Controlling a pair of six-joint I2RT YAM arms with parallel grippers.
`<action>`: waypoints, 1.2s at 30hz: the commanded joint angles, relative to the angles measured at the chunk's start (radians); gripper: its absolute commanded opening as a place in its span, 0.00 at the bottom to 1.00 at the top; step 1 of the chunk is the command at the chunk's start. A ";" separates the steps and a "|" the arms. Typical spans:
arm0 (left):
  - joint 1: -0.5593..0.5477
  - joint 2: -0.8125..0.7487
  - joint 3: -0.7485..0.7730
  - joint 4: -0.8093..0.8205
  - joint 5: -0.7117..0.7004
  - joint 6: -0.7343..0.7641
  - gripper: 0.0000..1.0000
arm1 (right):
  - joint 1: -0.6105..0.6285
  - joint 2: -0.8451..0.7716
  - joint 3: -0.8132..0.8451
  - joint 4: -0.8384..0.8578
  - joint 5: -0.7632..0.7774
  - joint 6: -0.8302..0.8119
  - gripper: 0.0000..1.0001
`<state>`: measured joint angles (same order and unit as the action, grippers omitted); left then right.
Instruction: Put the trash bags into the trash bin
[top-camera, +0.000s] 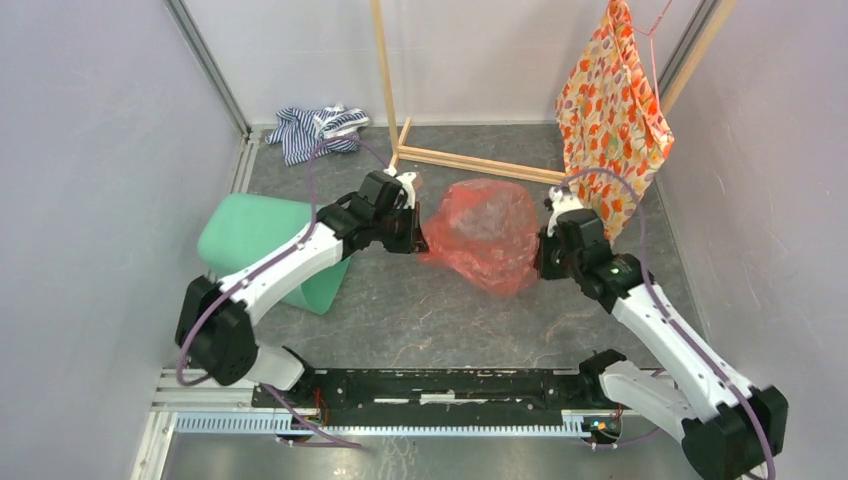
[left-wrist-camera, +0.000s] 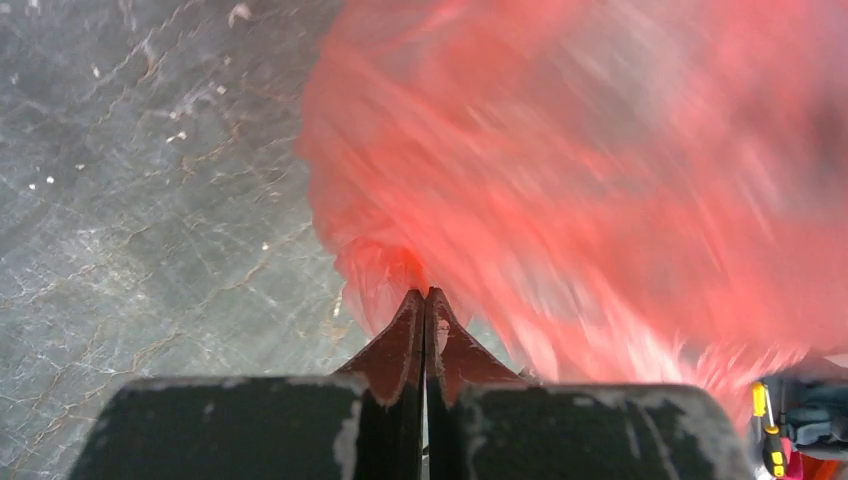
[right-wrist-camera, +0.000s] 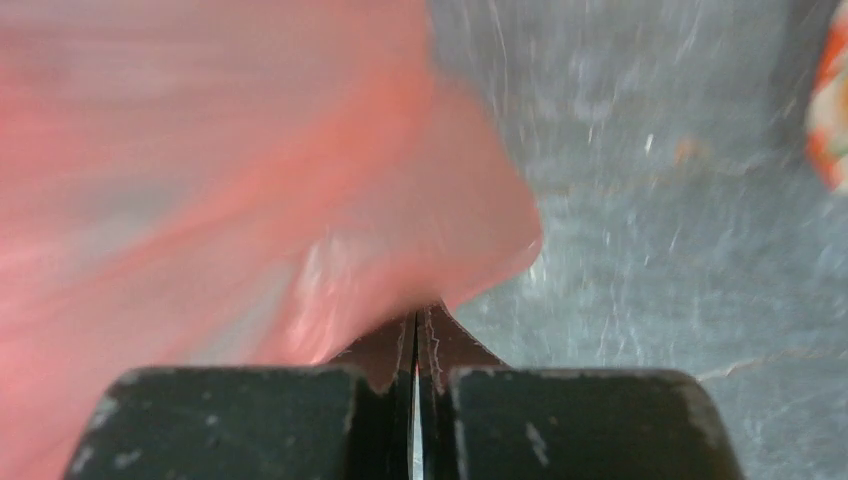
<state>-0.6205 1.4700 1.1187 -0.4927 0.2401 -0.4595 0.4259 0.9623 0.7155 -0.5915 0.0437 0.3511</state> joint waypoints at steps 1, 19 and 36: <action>-0.013 -0.166 0.057 0.030 0.053 -0.053 0.02 | 0.007 -0.082 0.248 -0.024 0.012 -0.011 0.00; -0.013 -0.221 0.076 0.065 -0.021 0.035 0.62 | 0.007 -0.004 0.483 -0.109 0.143 -0.150 0.00; 0.027 -0.132 0.079 0.376 0.156 0.476 0.67 | 0.007 -0.174 0.384 0.169 -0.293 -0.336 0.00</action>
<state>-0.5911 1.3373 1.1843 -0.2932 0.3244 -0.2047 0.4301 0.7963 1.0798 -0.5209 -0.1184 0.0601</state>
